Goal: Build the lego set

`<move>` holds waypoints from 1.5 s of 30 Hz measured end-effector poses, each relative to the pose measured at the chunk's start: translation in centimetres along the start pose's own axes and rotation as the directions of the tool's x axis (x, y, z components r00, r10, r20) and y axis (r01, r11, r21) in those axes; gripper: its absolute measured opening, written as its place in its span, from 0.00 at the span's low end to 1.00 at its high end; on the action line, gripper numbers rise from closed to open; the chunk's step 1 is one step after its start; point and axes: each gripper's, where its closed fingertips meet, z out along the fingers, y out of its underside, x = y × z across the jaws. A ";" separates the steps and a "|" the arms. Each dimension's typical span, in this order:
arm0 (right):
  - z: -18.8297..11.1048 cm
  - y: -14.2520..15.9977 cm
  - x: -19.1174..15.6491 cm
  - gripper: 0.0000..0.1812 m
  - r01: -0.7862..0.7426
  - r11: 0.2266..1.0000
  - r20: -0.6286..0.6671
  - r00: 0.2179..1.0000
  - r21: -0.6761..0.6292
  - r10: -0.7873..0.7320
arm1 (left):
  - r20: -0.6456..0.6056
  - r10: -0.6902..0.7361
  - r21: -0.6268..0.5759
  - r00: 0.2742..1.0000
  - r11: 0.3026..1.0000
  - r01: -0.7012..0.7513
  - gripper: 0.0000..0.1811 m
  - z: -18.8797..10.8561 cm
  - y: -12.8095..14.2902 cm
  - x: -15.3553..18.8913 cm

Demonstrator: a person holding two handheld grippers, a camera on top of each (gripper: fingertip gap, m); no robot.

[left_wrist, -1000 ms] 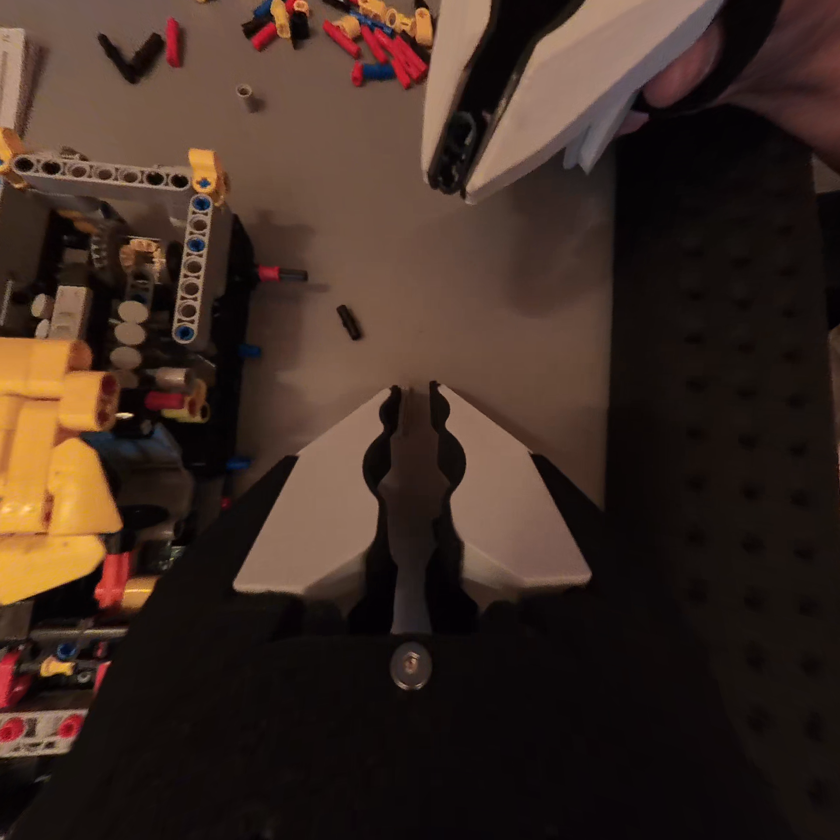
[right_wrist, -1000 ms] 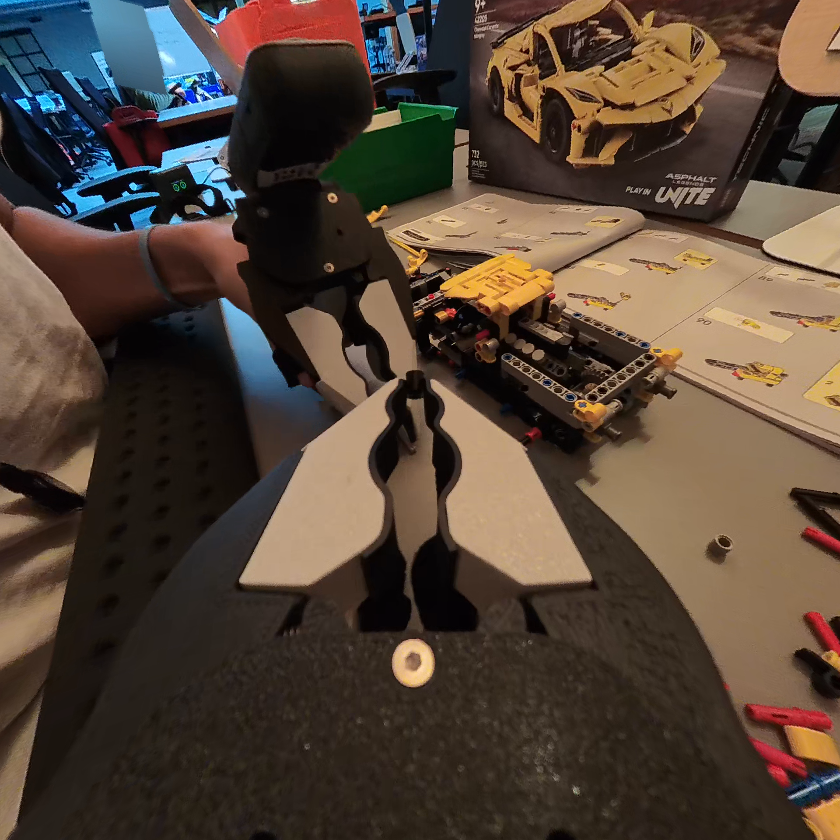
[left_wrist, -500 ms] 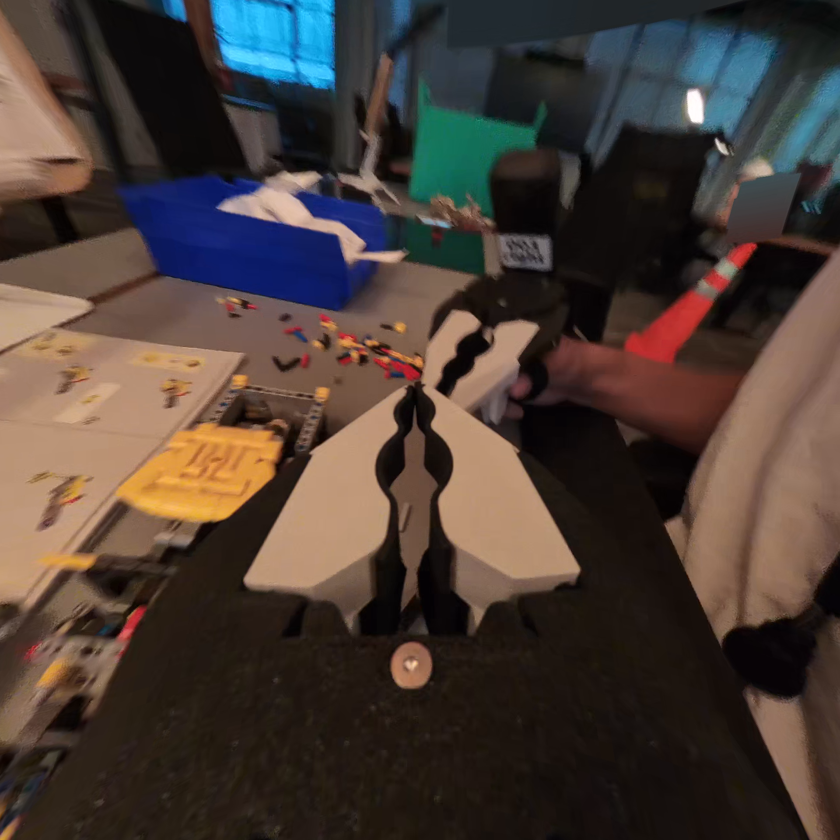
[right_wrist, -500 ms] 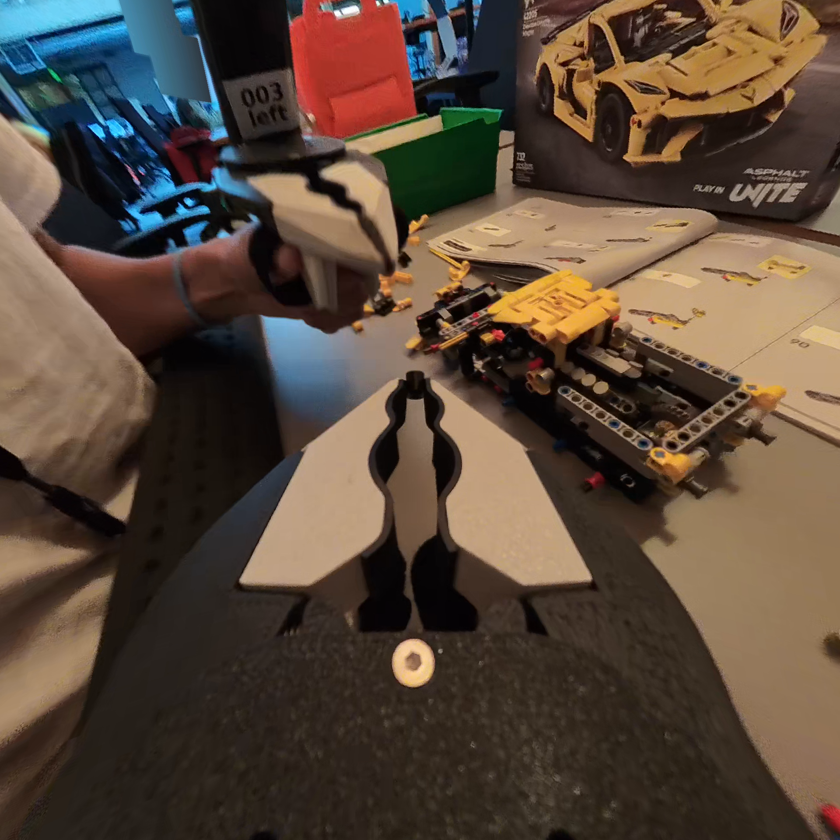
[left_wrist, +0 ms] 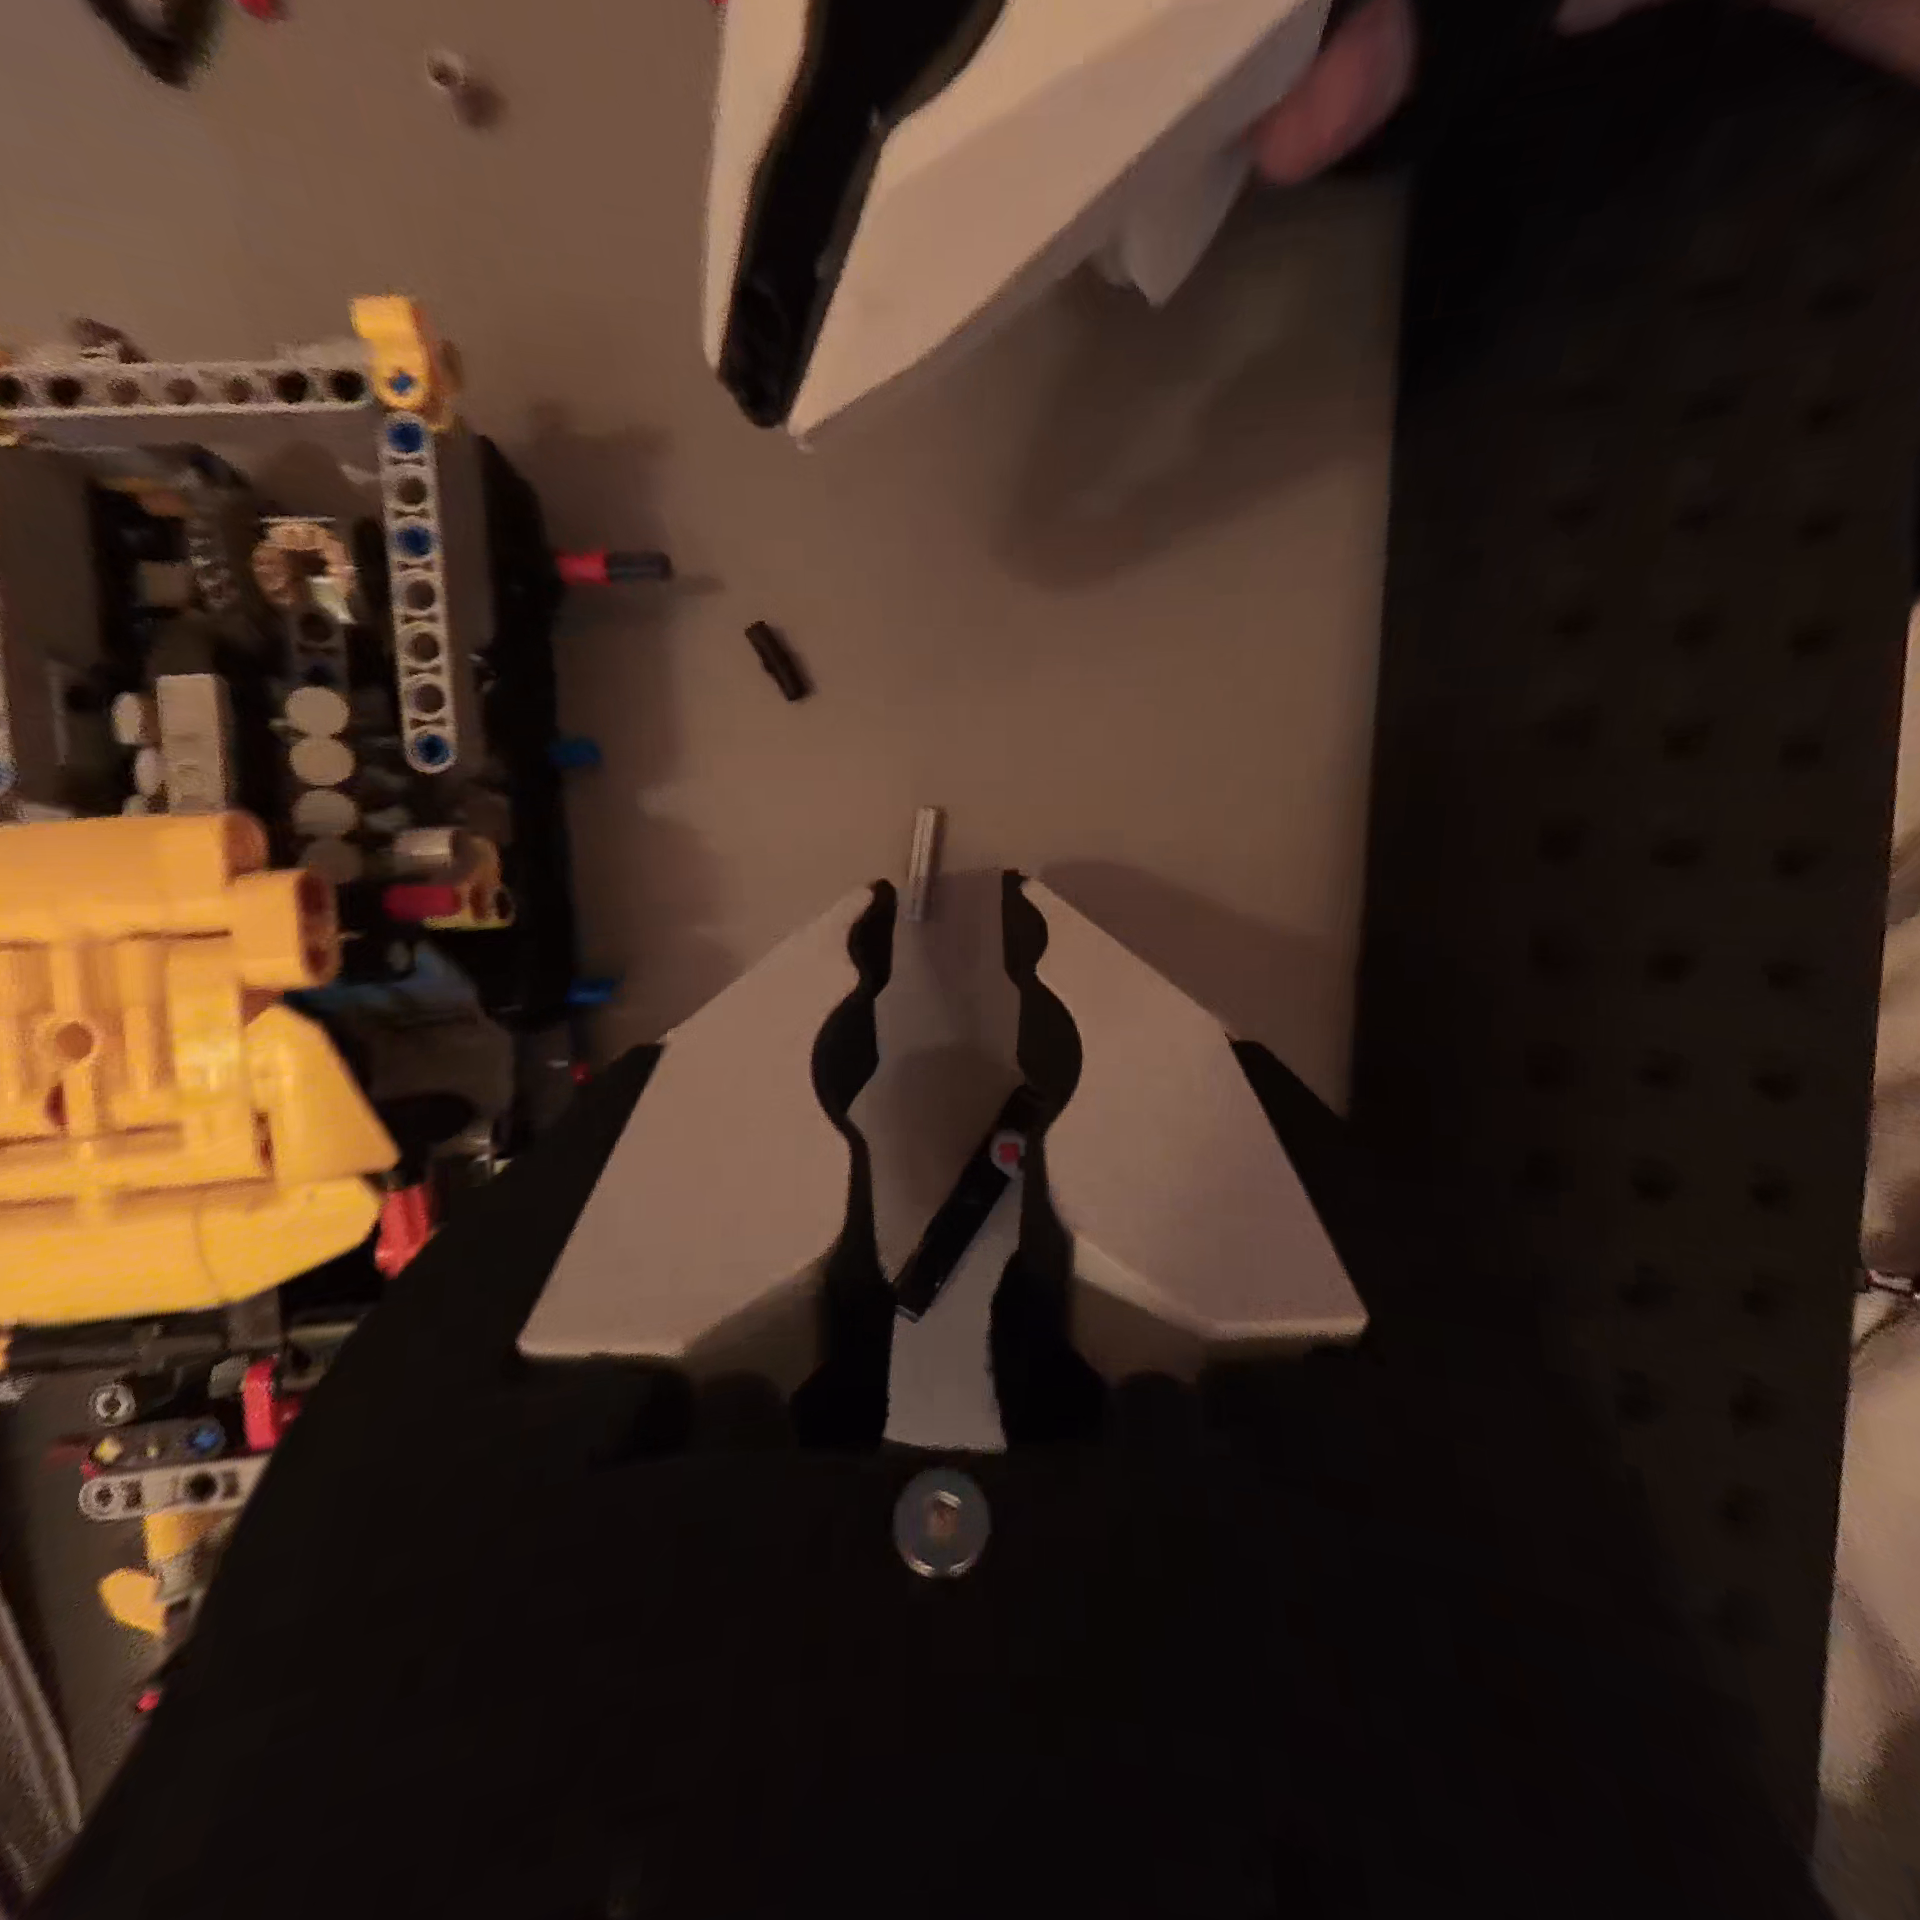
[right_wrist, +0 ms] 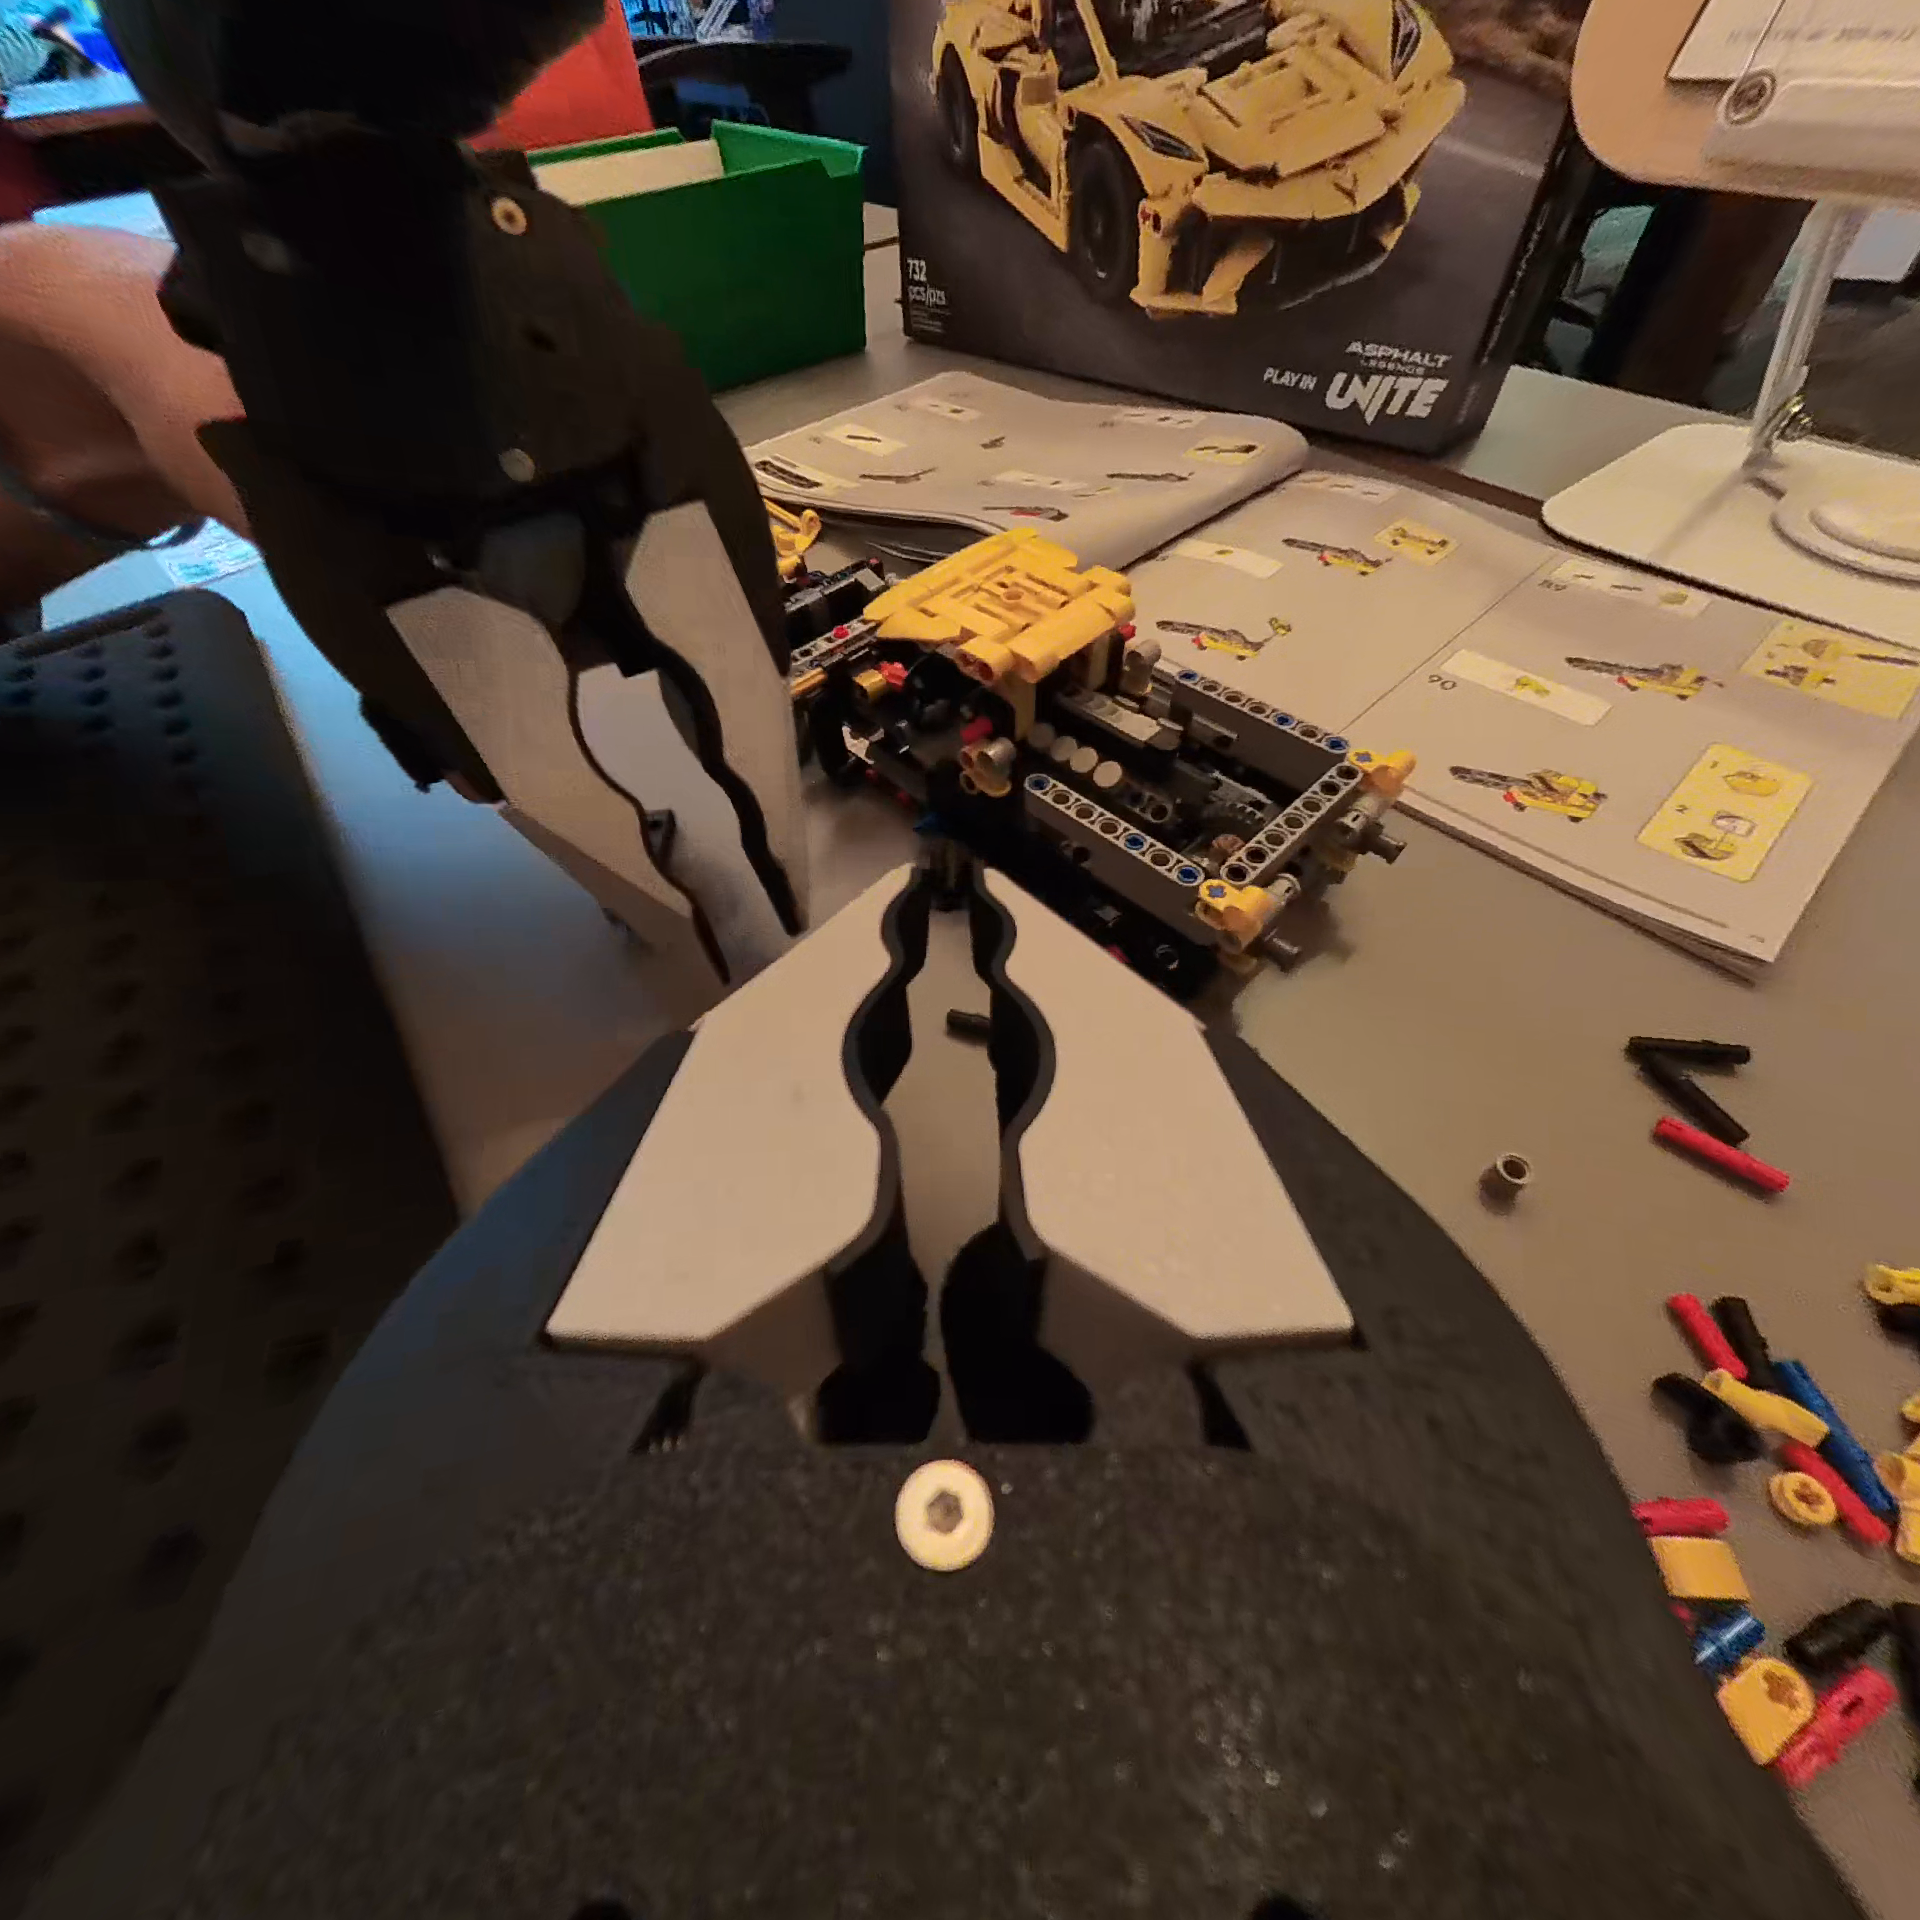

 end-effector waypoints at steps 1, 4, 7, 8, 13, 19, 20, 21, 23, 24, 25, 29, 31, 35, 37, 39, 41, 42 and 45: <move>0.0 0.1 -0.1 0.04 0.001 1.000 0.007 1.000 -0.004 -0.001 | 0.000 0.009 -0.023 1.000 1.000 -0.009 0.11 0.3 0.1 -0.1; 0.1 0.5 -0.9 0.04 -0.031 0.999 0.066 0.997 -0.022 0.032 | 0.004 0.010 -0.060 1.000 0.998 -0.009 0.09 0.8 0.3 -0.4; 0.5 1.5 -1.2 0.04 -0.036 0.997 0.086 0.995 -0.074 0.042 | -0.003 0.004 -0.076 1.000 0.997 -0.005 0.03 1.5 0.5 -0.4; 0.7 1.9 -1.4 0.04 -0.041 0.994 0.097 0.994 -0.097 0.050 | -0.004 0.006 -0.075 1.000 0.997 -0.006 0.02 1.6 0.4 -0.3; 1.2 2.9 -1.8 0.04 -0.034 0.986 0.117 0.992 -0.161 0.053 | 0.013 0.019 -0.050 1.000 0.999 -0.018 0.02 1.6 0.4 -0.4; 0.8 0.6 -2.8 0.04 -0.127 0.991 0.194 0.972 -0.049 0.134 | -0.008 -0.134 0.402 0.991 0.907 0.126 0.02 -3.4 -3.7 -0.5; 0.7 -0.5 -3.2 0.04 -0.167 0.986 0.228 0.960 -0.005 0.164 | -0.078 -0.166 0.515 0.983 0.838 0.182 0.02 -5.1 -4.8 0.0; 0.7 -1.6 -3.7 0.04 -0.201 0.979 0.262 0.947 0.037 0.185 | -0.134 -0.193 0.605 0.972 0.761 0.234 0.02 -6.7 -5.5 0.2; 0.7 -3.4 -4.3 0.04 -0.234 0.966 0.292 0.937 0.114 0.193 | -0.223 -0.207 0.669 0.953 0.678 0.304 0.02 -8.3 -5.6 0.7; 0.7 -4.3 -4.9 0.04 -0.259 0.955 0.326 0.924 0.146 0.201 | -0.236 -0.212 0.687 0.948 0.654 0.317 0.02 -8.6 -5.4 0.7; 0.8 -5.1 -5.3 0.04 -0.286 0.943 0.354 0.911 0.173 0.211 | -0.255 -0.210 0.695 0.944 0.638 0.330 0.02 -8.8 -5.1 0.9; 1.2 -6.7 -6.4 0.04 -0.317 0.920 0.395 0.894 0.231 0.209 | -0.329 -0.217 0.729 0.919 0.560 0.393 0.02 -9.9 -4.8 1.3; 1.4 -6.9 -6.8 0.04 -0.307 0.922 0.403 0.894 0.234 0.195 | -0.364 -0.213 0.739 0.907 0.526 0.420 0.02 -10.2 -4.8 1.6; 1.9 -7.3 -8.1 0.03 -0.310 0.923 0.446 0.876 0.226 0.185 | -0.437 -0.196 0.740 0.878 0.477 0.475 0.01 -10.5 -5.0 2.1; 1.9 -7.2 -8.3 0.04 -0.307 0.928 0.460 0.869 0.213 0.182 | -0.445 -0.188 0.739 0.875 0.475 0.478 0.01 -10.6 -5.0 2.4; 1.8 -7.0 -8.7 0.04 -0.311 0.933 0.488 0.852 0.182 0.189 | -0.428 -0.175 0.745 0.887 0.487 0.456 0.01 -10.5 -4.8 2.7; 1.9 -6.7 -8.8 0.04 -0.327 0.934 0.508 0.834 0.143 0.214 | -0.399 -0.176 0.753 0.900 0.497 0.432 0.01 -10.3 -4.6 2.8; 1.9 -6.6 -8.8 0.04 -0.318 0.939 0.506 0.836 0.133 0.212 | -0.387 -0.175 0.757 0.905 0.501 0.420 0.01 -10.2 -4.5 2.8; 1.8 -6.3 -9.3 0.04 -0.354 0.932 0.557 0.791 0.075 0.255 | -0.348 -0.154 0.767 0.925 0.521 0.375 0.02 -10.1 -4.4 3.2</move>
